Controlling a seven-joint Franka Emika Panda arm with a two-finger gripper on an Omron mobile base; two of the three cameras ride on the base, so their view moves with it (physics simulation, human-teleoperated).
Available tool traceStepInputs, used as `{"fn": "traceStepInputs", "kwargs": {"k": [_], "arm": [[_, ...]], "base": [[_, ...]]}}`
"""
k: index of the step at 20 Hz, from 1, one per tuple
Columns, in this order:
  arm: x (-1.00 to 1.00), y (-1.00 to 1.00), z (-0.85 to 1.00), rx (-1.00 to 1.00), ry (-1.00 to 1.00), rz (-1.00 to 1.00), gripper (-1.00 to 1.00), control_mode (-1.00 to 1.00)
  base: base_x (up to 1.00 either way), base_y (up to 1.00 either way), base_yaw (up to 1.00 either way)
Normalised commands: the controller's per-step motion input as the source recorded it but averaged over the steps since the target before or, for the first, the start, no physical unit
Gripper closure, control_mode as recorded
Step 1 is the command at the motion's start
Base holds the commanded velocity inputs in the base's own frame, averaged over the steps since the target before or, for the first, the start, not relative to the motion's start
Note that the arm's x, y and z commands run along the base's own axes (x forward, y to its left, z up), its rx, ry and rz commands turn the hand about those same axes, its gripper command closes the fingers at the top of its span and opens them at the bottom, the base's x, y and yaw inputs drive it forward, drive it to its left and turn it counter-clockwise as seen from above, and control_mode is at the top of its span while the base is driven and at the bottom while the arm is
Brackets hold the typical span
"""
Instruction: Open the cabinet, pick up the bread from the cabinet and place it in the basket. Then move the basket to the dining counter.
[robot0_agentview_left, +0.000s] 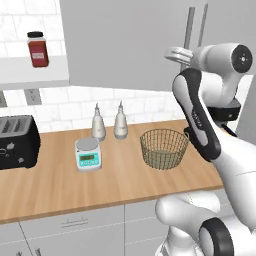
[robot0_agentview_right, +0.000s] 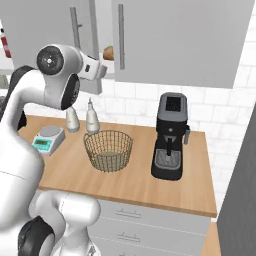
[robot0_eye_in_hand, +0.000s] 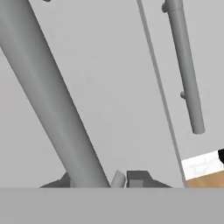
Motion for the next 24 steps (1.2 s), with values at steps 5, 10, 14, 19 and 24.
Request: {"fn": "traceStepInputs", "kwargs": {"k": [5,10,14,19,24], "arm": [[-1.00,0.00,0.33,-0.05,0.04,0.00,1.00,-1.00],[-1.00,0.38,0.07,-0.05,0.04,0.00,1.00,-1.00],[-1.00,0.94,0.00,0.00,0.03,-0.01,1.00,-1.00],[-1.00,1.00,0.00,0.00,0.00,0.00,1.00,-1.00],[-0.76,0.54,-0.04,0.00,0.05,-0.01,-1.00,-1.00]], "base": [[0.00,0.00,0.00],[0.00,0.00,0.00],[0.00,0.00,0.00],[0.00,0.00,0.00],[0.00,0.00,0.00]]}}
